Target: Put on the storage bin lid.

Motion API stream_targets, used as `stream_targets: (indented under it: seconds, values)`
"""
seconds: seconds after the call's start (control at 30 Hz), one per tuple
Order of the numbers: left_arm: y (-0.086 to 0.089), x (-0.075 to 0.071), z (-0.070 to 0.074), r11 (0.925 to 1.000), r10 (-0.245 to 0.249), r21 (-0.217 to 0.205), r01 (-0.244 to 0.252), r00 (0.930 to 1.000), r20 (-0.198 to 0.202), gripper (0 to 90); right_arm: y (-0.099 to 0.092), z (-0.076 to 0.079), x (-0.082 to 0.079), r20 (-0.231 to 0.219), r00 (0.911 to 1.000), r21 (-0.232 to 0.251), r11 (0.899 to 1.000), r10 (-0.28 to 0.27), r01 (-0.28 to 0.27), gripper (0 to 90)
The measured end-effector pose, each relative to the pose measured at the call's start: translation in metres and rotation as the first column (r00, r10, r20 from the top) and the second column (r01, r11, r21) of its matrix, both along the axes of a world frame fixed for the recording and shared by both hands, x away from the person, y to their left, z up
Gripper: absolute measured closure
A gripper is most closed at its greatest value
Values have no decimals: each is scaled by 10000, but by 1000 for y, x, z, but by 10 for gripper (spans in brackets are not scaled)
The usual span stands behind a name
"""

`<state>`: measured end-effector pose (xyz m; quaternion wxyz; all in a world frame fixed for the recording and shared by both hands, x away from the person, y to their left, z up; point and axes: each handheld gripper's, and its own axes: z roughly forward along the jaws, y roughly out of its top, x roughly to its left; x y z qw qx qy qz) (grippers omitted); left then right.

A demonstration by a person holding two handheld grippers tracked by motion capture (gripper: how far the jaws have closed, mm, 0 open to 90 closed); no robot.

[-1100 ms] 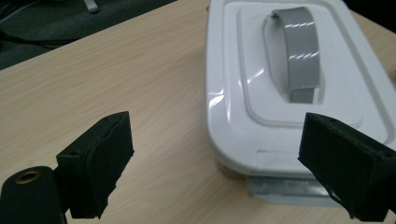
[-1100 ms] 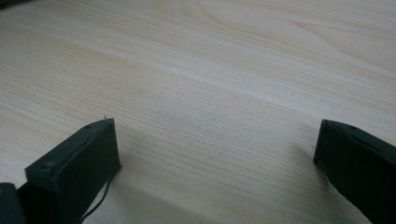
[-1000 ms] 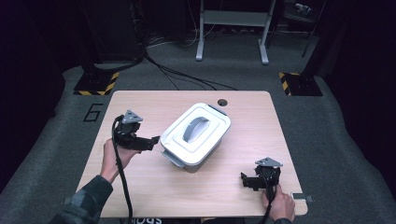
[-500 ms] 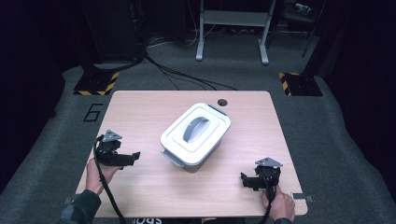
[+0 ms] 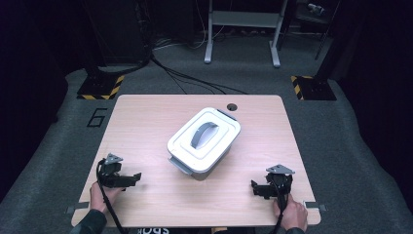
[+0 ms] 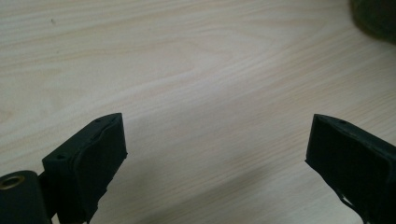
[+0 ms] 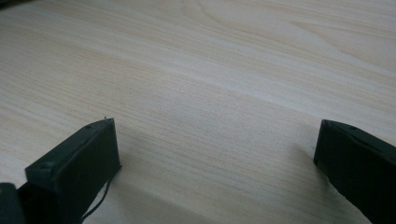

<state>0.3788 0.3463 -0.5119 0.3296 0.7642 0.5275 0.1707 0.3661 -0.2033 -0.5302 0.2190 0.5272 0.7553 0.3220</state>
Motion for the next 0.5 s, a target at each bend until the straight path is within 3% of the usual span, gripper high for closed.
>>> stream_targets:
  seconds: [0.13,0.2,0.23,0.33,0.5]
  values:
    - [4,-1,-12,9998,-27,190,25,10000,71,27,0,0,0,5,10000,0,10000,1,-1,0]
    - [4,-2,-14,9998,-8,179,4,9998,213,20,0,0,0,1,10000,5,10000,-8,8,0]
    - [5,-2,-16,9990,-117,447,98,9990,438,20,0,0,0,-2,10000,1,10000,-3,3,0]
    - [4,-4,-19,9976,-310,646,265,9970,708,4,0,0,0,13,10000,-25,10000,-11,11,0]
    - [5,-3,-20,9976,-372,602,329,9967,724,0,0,0,0,3,10000,-1,10000,6,-6,0]
